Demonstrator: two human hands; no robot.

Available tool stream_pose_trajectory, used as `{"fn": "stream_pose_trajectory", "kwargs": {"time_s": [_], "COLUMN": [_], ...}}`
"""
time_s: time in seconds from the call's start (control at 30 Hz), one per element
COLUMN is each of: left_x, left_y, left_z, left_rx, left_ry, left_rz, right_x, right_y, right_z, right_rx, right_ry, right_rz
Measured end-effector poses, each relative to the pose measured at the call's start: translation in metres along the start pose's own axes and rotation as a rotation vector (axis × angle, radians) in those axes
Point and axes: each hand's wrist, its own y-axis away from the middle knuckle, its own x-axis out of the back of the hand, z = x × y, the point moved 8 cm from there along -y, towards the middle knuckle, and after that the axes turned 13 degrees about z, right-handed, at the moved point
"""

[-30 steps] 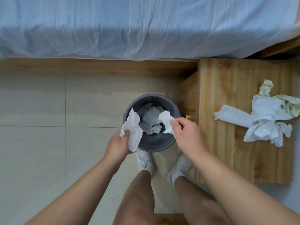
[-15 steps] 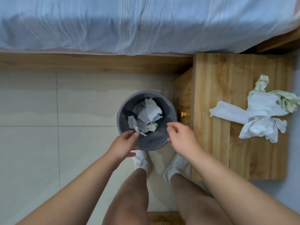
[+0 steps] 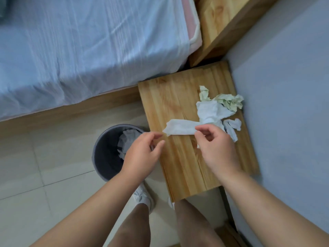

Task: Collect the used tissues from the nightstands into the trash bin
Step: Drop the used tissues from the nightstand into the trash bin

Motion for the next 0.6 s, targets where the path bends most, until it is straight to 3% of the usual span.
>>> {"fn": "stream_pose_trajectory", "kwargs": {"time_s": [0.1,0.27,0.47,0.6], "left_x": [-0.024,-0.066,-0.088,-0.077], "left_y": [-0.012,-0.024,-0.029,-0.025], "left_z": [0.046,0.084,0.075,0.06], "left_rx": [-0.265,-0.505,-0.46,-0.311], "left_ry": [-0.215,-0.481,-0.499,-0.242], "left_rz": [0.04,0.03,-0.087,-0.105], "right_x": [0.035,0.027,0.003,0.009], "right_y": [-0.024,-0.034,-0.024,-0.018], "right_z": [0.019,0.048,0.07,0.082], "right_rx": [0.02,0.054,0.079,0.044], "right_ry": [0.093,0.31,0.459,0.406], "right_rz": [0.16,0.095,0.019,-0.013]}}
